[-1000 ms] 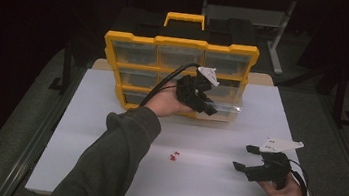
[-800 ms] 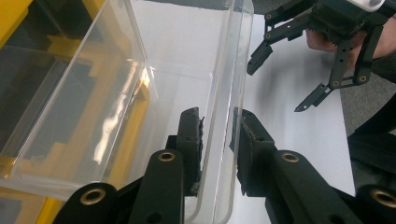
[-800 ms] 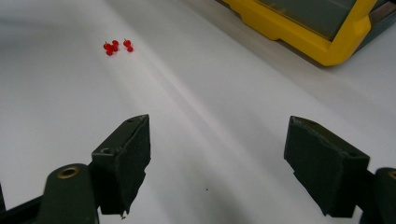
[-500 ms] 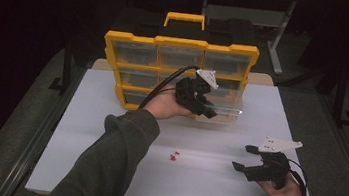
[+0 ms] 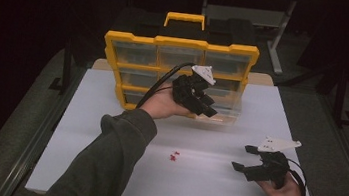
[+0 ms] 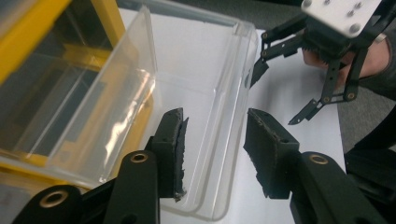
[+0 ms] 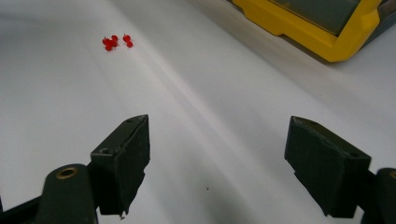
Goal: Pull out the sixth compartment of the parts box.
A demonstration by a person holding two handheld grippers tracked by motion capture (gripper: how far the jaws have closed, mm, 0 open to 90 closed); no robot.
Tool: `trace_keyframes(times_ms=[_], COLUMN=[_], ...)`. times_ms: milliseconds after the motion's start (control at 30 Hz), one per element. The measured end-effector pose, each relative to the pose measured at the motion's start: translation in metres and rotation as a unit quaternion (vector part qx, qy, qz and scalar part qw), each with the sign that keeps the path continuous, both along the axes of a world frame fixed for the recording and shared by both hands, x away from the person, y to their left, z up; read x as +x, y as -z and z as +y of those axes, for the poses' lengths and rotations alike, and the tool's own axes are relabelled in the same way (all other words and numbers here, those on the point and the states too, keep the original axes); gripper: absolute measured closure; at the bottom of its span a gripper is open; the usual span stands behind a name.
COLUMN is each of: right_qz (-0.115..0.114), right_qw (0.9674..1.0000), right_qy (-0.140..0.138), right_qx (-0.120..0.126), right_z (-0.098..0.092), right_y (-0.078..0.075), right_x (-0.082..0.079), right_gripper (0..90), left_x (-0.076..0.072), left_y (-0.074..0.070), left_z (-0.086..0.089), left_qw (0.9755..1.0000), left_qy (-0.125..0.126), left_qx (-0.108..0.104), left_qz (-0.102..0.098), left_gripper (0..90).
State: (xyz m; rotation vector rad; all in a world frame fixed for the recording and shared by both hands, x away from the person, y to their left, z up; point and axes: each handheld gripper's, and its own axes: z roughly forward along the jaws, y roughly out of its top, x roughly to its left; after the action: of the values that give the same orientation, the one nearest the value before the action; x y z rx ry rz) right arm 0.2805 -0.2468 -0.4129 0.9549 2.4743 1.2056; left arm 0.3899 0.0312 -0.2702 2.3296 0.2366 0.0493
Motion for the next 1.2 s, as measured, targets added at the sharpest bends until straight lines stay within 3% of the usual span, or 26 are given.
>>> trace_keyframes(times_ms=[367,567,800,1200], right_qz=[0.0,0.001,0.001,0.002], right_qw=[1.0,1.0,1.0,1.0], right_qy=[0.003,0.003,0.006,0.007], right_qx=[0.0,-0.001,0.001,-0.003], right_z=[-0.001,0.0,-0.003,-0.004], right_y=[0.001,0.001,0.002,0.002], right_x=[0.002,0.001,-0.001,0.0], right_gripper=[20.9,20.9,20.9,20.9], left_x=[-0.007,-0.017,-0.029,-0.042], left_y=[-0.014,-0.014,-0.009,0.01], left_z=[0.022,0.037,0.072,0.111], left_qw=[0.9996,0.9995,0.9987,0.9968], left_qy=[0.0,-0.009,-0.03,-0.065], left_qx=[-0.026,-0.026,-0.039,-0.047], left_qz=[-0.011,-0.012,-0.01,-0.004], left_gripper=[55.6,55.0,54.2,52.4])
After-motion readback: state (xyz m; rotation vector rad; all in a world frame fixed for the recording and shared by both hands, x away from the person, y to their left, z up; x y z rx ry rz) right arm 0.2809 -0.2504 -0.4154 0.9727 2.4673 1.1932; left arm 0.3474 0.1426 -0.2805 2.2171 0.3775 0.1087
